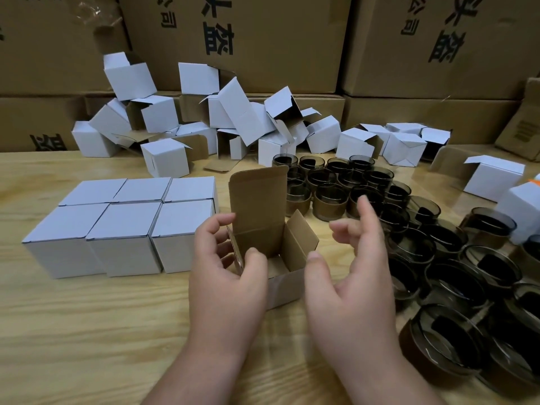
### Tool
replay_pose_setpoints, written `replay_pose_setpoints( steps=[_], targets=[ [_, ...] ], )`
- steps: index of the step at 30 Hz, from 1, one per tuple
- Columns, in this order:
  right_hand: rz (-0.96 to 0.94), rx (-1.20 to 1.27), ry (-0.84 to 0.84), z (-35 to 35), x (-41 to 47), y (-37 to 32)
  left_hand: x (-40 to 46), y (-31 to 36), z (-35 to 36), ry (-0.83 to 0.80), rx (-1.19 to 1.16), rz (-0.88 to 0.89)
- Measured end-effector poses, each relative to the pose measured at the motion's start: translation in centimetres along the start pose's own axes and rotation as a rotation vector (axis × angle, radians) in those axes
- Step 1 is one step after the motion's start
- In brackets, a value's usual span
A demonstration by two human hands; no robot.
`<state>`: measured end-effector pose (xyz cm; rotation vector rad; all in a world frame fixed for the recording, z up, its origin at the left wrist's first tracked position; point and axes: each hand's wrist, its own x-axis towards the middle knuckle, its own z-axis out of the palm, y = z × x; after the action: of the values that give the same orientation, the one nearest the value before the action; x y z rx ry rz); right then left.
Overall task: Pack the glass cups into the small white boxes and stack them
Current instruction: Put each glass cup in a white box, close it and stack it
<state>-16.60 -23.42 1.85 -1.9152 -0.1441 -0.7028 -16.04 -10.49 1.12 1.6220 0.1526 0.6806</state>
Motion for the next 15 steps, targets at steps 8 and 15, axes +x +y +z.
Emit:
replay_pose_setpoints(
  steps=[8,15],
  targets=[
    [0.017,-0.043,0.085,-0.38,-0.03,0.65,-0.06,0.75,-0.14,0.11,-0.01,0.105],
    [0.134,-0.017,-0.026,-0.62,0.24,-0.01,0.07,0.52,-0.13,0.111,-0.037,0.125]
  ],
)
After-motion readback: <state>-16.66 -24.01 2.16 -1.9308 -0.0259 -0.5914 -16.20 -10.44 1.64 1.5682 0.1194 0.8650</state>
